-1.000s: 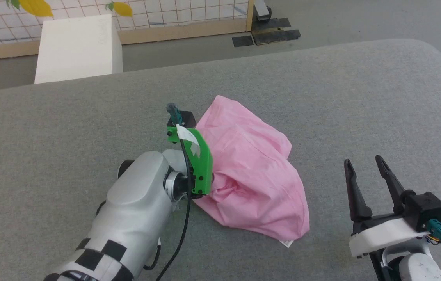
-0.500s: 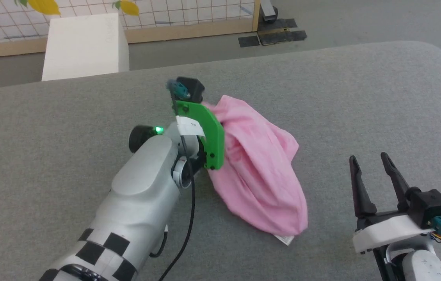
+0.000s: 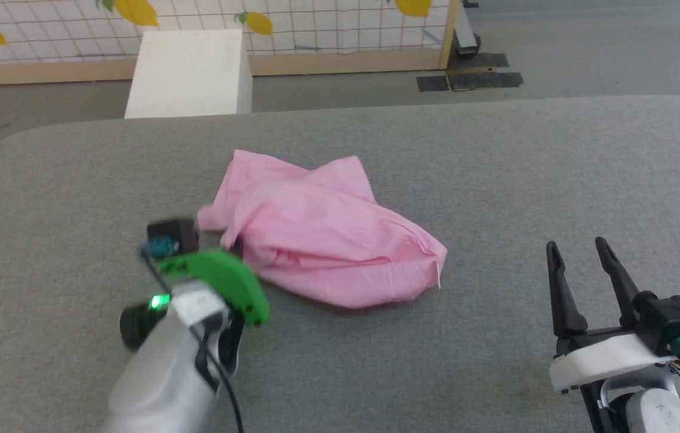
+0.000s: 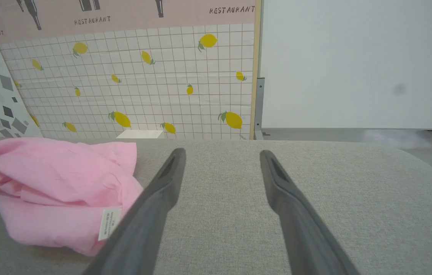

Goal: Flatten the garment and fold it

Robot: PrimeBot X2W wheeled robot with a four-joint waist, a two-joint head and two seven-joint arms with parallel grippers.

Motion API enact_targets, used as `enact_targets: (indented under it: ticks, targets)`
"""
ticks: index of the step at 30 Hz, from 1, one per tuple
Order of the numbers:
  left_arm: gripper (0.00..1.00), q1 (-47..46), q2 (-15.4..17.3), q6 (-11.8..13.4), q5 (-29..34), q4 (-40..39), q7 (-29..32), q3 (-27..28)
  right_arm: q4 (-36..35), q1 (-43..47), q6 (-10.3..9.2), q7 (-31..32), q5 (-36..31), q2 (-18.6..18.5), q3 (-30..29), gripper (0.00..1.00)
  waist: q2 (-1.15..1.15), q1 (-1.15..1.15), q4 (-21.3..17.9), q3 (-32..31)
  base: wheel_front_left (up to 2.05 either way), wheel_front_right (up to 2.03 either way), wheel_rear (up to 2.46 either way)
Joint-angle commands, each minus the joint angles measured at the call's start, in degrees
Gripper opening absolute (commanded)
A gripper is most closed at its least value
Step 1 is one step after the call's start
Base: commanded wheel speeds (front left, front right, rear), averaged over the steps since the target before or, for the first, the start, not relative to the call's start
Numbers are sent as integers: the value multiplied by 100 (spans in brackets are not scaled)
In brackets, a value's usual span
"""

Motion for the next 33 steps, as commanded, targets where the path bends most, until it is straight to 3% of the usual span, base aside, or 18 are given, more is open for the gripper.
enact_targets:
  ticks: [1,4,5,6,11,17,21,26,33]
  targets:
    - [0,343,90,111,-73,-161,56,47,-25,58,-9,7,6,2,-6,100,0,0,151,-71,0,0,0]
    - [0,1017,239,347,-217,-567,340,93,-47,81,-9,24,4,2,-20,100,0,0,268,-98,0,0,0]
    - [29,1181,280,376,-252,-698,449,73,-56,85,-9,30,6,2,-18,100,0,0,296,-105,0,0,0]
    - [100,1361,316,385,-310,-883,553,62,-65,90,-9,34,10,2,-18,100,0,0,331,-115,0,0,0]
    - [100,1908,452,374,-399,-1705,301,197,-57,112,-9,48,20,2,41,100,0,0,394,-207,0,0,0]
    - [100,2198,488,325,-52,-2465,-1000,449,-49,174,-9,68,14,2,84,100,0,0,382,-330,0,0,0]
    - [100,2184,429,256,177,-2607,-1467,477,-61,205,-9,82,-5,2,100,100,0,0,360,-367,0,0,0]
    - [100,1922,403,177,387,-2250,-1430,281,-98,219,-9,111,-10,2,130,100,0,0,338,-368,0,0,0]
    - [100,986,368,185,401,-1170,-492,41,-154,174,-9,157,-16,2,220,100,0,0,283,-260,0,0,0]
